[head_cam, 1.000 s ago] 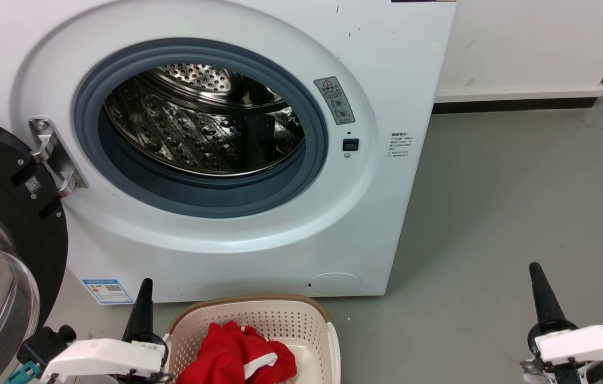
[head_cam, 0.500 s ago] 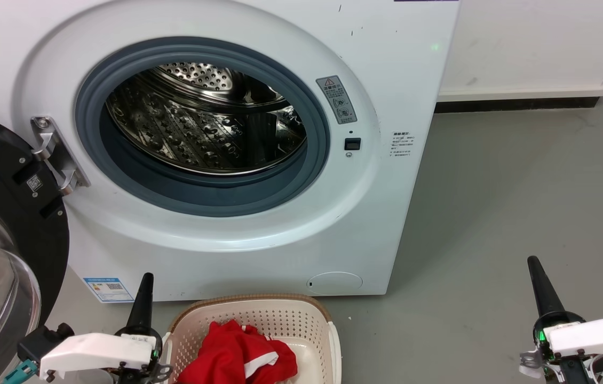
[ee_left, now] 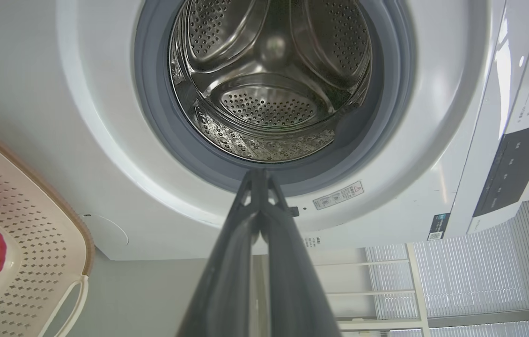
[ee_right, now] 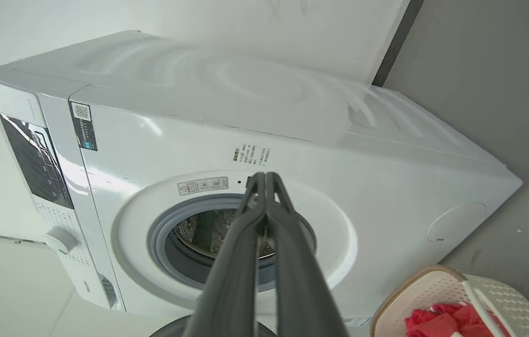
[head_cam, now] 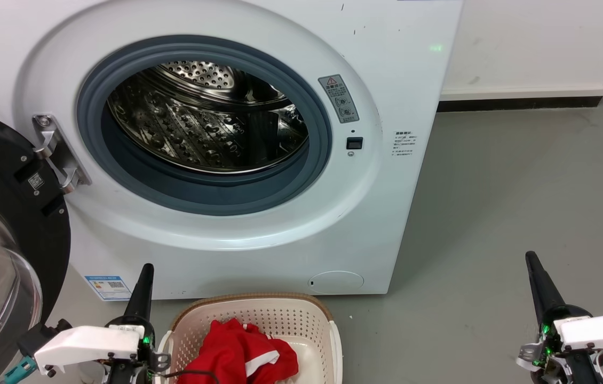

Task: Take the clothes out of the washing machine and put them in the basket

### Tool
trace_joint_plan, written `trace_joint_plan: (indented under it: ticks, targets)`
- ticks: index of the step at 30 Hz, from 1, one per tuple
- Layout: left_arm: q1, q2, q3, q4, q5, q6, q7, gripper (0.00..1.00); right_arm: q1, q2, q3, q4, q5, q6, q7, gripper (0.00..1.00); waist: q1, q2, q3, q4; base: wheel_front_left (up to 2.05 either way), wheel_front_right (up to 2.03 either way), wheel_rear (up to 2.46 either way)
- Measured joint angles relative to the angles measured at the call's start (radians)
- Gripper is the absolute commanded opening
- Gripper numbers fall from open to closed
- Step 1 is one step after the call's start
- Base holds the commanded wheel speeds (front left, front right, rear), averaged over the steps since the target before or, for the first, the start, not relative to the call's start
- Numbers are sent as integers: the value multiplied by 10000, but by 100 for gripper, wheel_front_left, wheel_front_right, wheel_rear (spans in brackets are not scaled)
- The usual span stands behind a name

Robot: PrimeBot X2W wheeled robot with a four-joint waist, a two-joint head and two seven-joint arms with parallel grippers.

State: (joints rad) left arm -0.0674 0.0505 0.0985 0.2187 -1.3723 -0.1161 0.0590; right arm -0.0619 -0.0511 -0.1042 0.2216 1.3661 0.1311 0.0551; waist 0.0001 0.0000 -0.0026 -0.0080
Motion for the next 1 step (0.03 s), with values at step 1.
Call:
trace_joint_plan:
  ticks: [1]
  targets:
    - [-1, 0, 4, 15, -88, -2, 12, 0, -11, 0, -6, 12, 96, 0, 33, 0, 0, 0, 2, 3, 0, 0, 0]
